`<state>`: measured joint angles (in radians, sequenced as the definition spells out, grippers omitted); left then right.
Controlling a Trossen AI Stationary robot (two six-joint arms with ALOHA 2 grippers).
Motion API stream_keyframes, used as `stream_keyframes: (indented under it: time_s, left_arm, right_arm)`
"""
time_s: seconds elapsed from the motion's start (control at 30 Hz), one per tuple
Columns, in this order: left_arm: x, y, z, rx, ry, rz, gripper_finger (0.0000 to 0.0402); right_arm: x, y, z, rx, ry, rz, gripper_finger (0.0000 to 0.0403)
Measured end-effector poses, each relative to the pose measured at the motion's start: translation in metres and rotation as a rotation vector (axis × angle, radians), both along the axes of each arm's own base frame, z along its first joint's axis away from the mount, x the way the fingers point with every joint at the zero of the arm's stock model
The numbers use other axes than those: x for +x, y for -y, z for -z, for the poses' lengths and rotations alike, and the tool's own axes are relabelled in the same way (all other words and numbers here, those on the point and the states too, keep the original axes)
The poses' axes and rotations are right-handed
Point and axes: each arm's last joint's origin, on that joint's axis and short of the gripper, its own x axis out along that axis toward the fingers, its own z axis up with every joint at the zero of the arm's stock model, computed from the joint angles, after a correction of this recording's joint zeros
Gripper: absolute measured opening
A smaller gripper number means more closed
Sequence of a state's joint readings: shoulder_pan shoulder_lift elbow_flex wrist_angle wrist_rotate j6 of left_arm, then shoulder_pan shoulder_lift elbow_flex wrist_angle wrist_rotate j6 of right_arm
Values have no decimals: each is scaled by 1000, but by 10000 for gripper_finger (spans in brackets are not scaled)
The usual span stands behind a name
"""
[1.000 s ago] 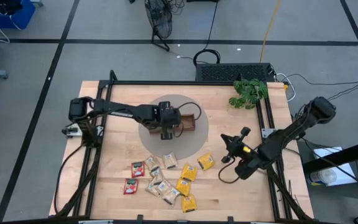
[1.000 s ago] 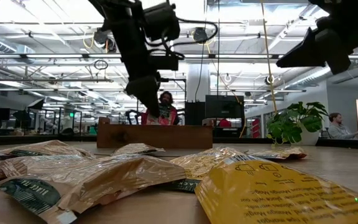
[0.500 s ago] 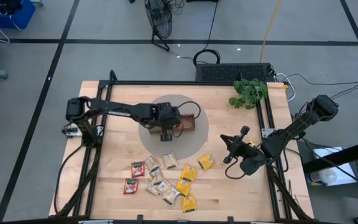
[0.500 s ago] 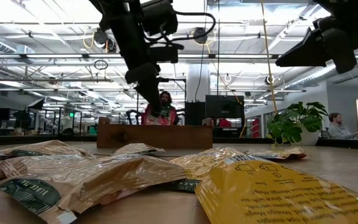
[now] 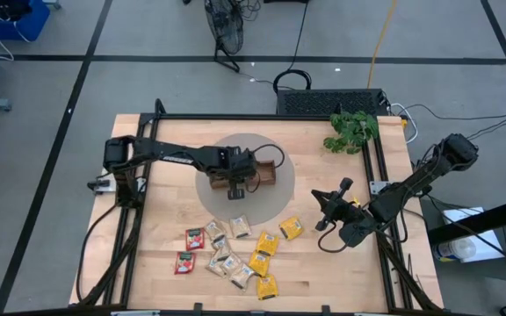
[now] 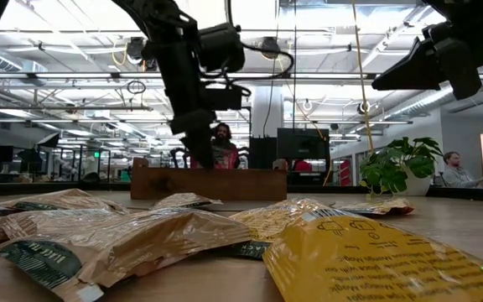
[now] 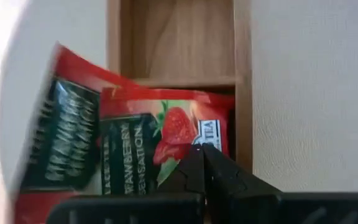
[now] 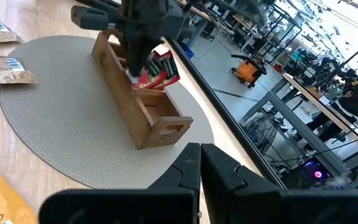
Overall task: Pick & Place Tea
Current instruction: Put the red tea bag into the wooden organizer
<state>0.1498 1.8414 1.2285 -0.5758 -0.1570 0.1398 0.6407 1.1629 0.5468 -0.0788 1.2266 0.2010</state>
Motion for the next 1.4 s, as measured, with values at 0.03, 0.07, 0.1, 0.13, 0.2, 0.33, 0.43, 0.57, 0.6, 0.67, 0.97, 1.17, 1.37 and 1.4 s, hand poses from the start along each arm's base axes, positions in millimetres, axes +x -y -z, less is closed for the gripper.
stream_keyframes:
  time_s: [0.03,0.07,0.1,0.13,0.2,0.33,0.43,0.57,0.6,0.67,0.97,1.17,1.37,1.4]
  left_arm:
    - [1,-1,3,-2,-6,-6,1]
    - [1,-2,6,-4,-16,-8,1]
    - [1,-3,9,-9,-25,-10,1]
    - [2,-4,13,-14,-36,-12,1]
    - [3,-6,16,-25,-41,-13,1]
    - [2,-6,15,-32,-39,-18,1]
    - [1,-5,14,-37,-38,-18,1]
    - [2,-5,15,-51,-36,-25,1]
    - [3,-5,16,-59,-33,-24,1]
    - [3,-5,17,-66,-31,-28,1]
    - [8,-9,31,-4,-43,-91,1]
    - [6,-8,31,111,-63,-154,1]
    - [6,0,31,209,-88,-154,1]
    - [6,1,31,228,-92,-153,1]
  right_arm:
    - [0,0,0,1,1,0,0]
    - [0,0,0,2,1,0,0]
    - [0,0,0,2,1,0,0]
    - [0,0,0,3,2,0,0]
    - [0,0,0,3,1,0,0]
    - [0,0,0,3,1,-1,0]
    - [0,0,0,2,1,1,0]
    - [0,0,0,0,1,1,0]
    - [0,0,0,0,0,0,0]
    - [0,0,0,0,0,0,0]
    - [0,0,0,1,0,-1,0]
    - [0,0,0,1,0,-1,0]
    - [0,0,0,12,8,3,0]
    - [0,0,0,12,9,3,0]
